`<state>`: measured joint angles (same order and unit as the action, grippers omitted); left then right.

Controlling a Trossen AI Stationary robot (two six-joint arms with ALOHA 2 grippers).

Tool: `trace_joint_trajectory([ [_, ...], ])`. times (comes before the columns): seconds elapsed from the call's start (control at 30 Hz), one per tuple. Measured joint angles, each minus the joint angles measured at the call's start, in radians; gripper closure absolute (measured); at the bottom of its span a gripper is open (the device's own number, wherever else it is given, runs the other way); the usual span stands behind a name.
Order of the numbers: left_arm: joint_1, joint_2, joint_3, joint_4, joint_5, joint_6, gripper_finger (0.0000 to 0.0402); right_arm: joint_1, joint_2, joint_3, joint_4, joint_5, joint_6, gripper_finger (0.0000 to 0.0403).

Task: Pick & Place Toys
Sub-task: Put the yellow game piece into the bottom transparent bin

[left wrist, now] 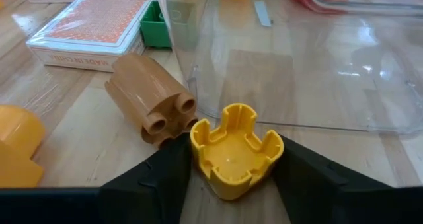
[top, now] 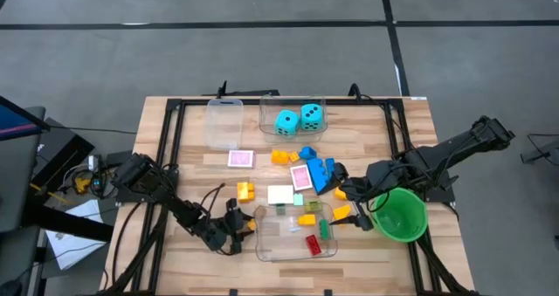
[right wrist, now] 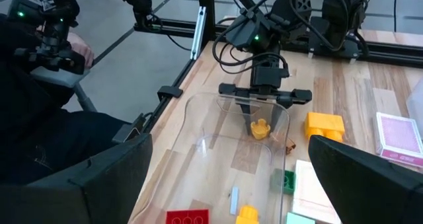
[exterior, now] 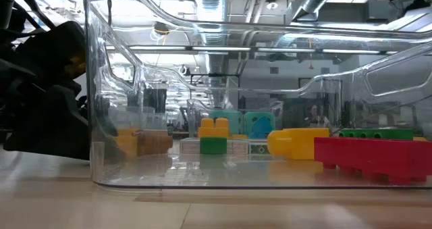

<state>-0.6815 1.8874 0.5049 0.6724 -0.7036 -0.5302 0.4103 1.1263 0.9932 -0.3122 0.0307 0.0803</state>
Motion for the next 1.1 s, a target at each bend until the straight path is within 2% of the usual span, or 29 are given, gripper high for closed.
trace_joint_trajectory([
  [0.2, 0.000, -0.009, 0.000, -0.021, 0.009, 0.001, 0.0239, 0.000, 0.000, 0.000, -0.001, 0.000, 0.000, 0.0006],
  [0.33, -0.004, -0.067, -0.001, -0.120, 0.026, 0.000, 0.0240, 0.000, 0.000, 0.000, -0.001, 0.000, 0.000, 0.0005],
  [0.5, -0.021, -0.216, -0.004, -0.280, 0.030, -0.002, 0.0217, 0.000, 0.000, 0.000, -0.001, 0.000, 0.000, 0.0005],
  [0.77, -0.082, -0.480, -0.003, -0.452, -0.005, 0.008, 0.0242, 0.000, 0.000, 0.000, -0.001, 0.000, 0.002, 0.0005],
  [0.97, -0.120, -0.609, -0.003, -0.428, -0.044, 0.132, 0.0217, 0.000, 0.000, 0.000, -0.001, 0.000, 0.002, 0.0005],
  [1.1, -0.101, -0.640, -0.002, -0.358, -0.089, 0.219, 0.0222, 0.000, 0.000, 0.000, -0.001, 0.000, 0.002, 0.0005],
])
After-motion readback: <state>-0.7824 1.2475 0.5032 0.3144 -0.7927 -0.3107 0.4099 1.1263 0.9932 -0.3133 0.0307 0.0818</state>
